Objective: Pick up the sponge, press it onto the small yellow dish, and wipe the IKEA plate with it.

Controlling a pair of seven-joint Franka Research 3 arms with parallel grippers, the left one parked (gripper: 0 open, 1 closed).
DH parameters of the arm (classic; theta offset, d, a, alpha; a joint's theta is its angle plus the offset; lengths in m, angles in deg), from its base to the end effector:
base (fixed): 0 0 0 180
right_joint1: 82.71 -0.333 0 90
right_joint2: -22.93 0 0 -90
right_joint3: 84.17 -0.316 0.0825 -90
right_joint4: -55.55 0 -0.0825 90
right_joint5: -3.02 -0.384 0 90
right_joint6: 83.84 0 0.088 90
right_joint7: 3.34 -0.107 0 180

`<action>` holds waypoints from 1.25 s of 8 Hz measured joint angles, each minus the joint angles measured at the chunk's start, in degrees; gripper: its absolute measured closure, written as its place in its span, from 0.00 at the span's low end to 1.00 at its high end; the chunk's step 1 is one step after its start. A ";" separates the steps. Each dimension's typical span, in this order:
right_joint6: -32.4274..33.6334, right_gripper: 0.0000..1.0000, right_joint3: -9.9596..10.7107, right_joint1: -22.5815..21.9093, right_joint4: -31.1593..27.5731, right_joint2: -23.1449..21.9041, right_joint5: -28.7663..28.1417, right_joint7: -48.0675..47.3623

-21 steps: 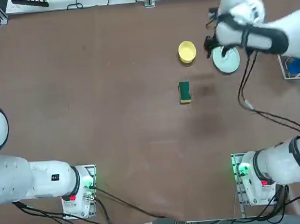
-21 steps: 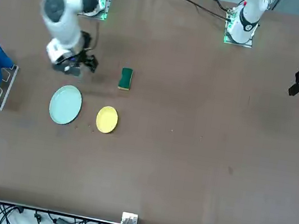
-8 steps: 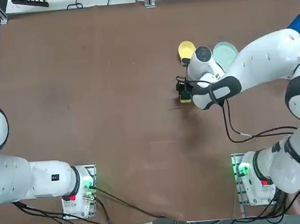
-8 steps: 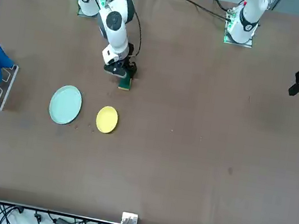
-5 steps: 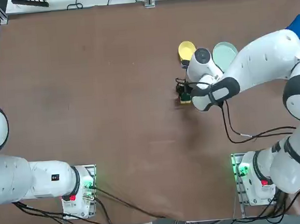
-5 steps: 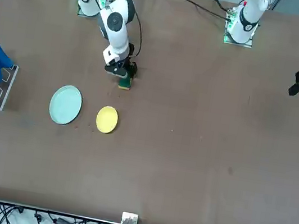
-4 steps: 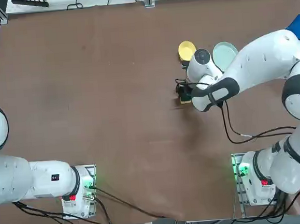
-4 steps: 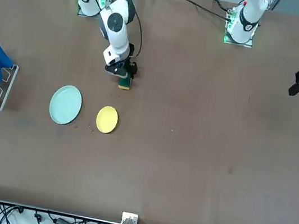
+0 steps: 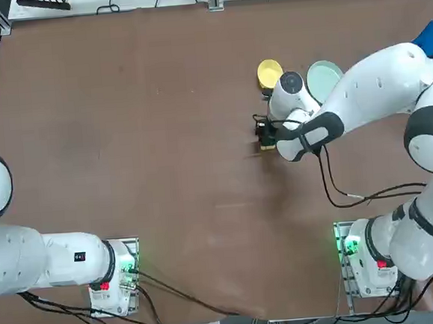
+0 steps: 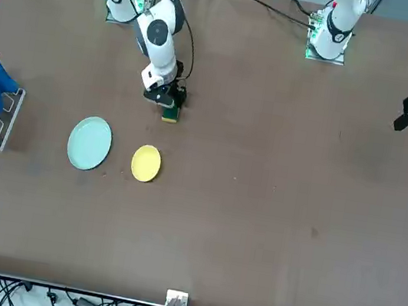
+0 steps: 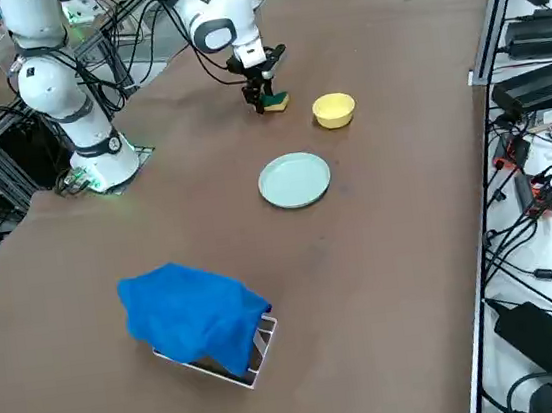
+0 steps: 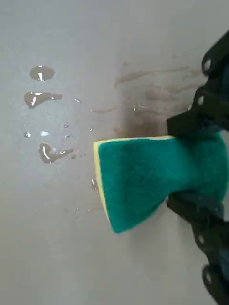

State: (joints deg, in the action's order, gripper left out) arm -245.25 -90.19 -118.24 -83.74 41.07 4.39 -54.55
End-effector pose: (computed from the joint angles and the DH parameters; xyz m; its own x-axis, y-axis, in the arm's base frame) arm 0.3688 0.3314 0.1850 0.9879 -0.1528 0.0266 -0.1507 -0.9861 -0.0705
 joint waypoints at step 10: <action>25.45 0.78 1.48 2.44 14.59 -5.82 0.13 2.87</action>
State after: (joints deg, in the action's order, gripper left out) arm -219.80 -88.71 -115.80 -69.15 35.25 4.52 -51.69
